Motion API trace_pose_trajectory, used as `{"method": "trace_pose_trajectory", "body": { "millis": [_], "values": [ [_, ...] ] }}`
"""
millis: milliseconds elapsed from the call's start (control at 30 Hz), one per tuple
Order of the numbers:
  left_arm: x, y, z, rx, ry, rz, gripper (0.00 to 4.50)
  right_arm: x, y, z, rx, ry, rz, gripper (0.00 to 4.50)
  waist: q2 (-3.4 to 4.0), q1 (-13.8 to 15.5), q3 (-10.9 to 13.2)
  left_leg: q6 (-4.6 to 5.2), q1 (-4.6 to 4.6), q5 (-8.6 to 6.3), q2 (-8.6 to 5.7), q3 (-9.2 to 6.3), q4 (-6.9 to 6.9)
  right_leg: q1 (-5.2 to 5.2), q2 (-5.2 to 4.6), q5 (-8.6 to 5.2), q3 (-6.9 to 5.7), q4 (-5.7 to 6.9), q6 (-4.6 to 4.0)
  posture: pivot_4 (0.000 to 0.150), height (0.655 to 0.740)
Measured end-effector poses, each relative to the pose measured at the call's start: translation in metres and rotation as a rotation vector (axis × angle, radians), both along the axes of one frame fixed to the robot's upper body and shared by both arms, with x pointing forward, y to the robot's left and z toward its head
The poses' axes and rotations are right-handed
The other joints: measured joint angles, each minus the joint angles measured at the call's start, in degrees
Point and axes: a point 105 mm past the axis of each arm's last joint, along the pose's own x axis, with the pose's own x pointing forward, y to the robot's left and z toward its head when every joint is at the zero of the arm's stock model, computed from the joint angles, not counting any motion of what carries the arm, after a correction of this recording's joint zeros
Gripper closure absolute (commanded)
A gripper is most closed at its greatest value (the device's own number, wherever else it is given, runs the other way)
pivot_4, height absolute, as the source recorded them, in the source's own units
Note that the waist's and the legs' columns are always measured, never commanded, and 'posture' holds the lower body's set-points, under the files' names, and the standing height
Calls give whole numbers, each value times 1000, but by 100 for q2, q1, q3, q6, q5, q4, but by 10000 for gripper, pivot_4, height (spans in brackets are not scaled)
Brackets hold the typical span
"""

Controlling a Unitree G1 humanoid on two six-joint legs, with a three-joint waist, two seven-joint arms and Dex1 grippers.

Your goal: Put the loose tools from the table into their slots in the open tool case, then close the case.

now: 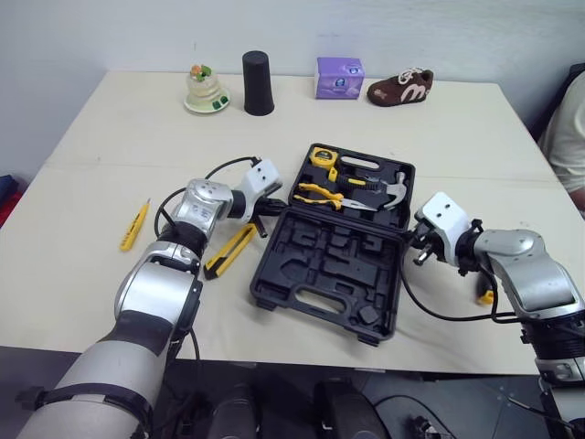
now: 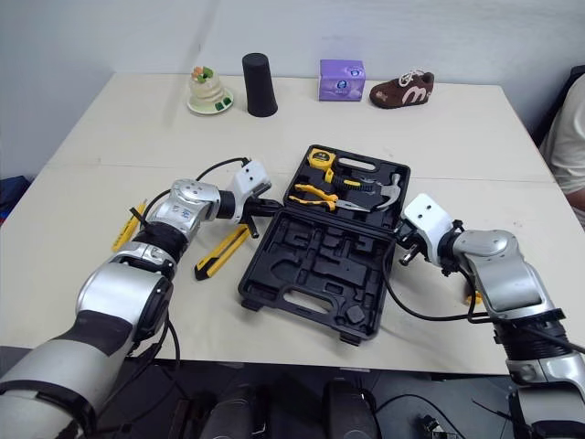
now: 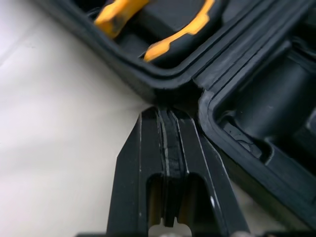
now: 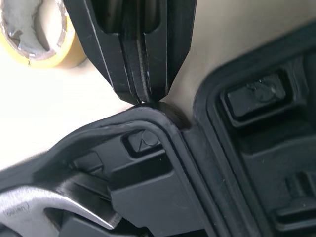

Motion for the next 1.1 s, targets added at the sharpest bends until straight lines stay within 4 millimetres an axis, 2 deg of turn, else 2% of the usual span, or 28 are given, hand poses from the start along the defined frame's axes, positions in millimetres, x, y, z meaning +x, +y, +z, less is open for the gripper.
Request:
{"method": "trace_pose_trajectory", "body": {
  "millis": [200, 300, 500, 633, 800, 933, 1000, 1033, 1100],
  "values": [
    [-17, 2, -10, 10, 30, -102, 45000, -3, 0, 1, 9, 8, 30, 44798, 0, -2, 0, 0, -7, 0, 1, 0, 3, -42, 4, 0, 47, 34, 0, 1500, 7296],
    [-32, 4, -14, 16, 20, -142, 45000, -6, 1, -1, 14, 19, 49, 44798, 1, -23, 0, -6, 0, -4, 11, 6, 2, -46, 13, 0, 72, 42, 0, 1500, 7296],
    [-60, 9, -21, 3, 40, -112, 45000, -10, 5, -4, 16, 19, 74, 44798, 1, -28, -1, -8, 4, -6, 24, 9, 18, -46, 21, 0, 91, 56, 0, 1500, 7296],
    [-69, 14, -22, 19, 34, -76, 45000, -13, 8, -5, 6, 16, 87, 44798, 1, -29, -1, -8, 9, -6, 23, 10, 21, -45, 24, 0, 97, 62, 0, 1500, 7296],
    [-71, 16, -21, 22, 29, -43, 45000, -16, 5, -6, -22, -2, 101, 44798, 1, -13, -1, -8, 9, -6, 20, 10, 24, -44, 23, 0, 97, 62, 0, 1500, 7296],
    [-72, 20, -16, 12, 18, -43, 45000, -24, -1, 1, -20, -9, 120, 44798, 1, 1, -1, -8, 5, -6, 20, 8, 23, -45, 22, 0, 97, 60, 0, 1500, 7296],
    [-73, 27, -3, 8, -39, -41, 45000, -34, -12, 12, -15, -26, 119, 44798, 1, 3, -1, -7, 4, -7, 22, 4, 24, -43, 19, 0, 100, 59, 0, 1500, 7296],
    [-73, 34, 4, 4, -64, -24, 45000, -40, -18, 18, -10, -32, 119, 44798, 1, 4, -1, -6, 4, -7, 25, 4, 23, -43, 19, 0, 101, 59, 0, 1500, 7296],
    [-80, 62, 16, -11, -68, 38, 45000, -58, -30, 25, 8, -29, 125, 44798, 1, -14, -1, -8, 7, -8, 30, 4, 17, -40, 20, 0, 110, 55, 0, 1500, 7296]
  ]
}}
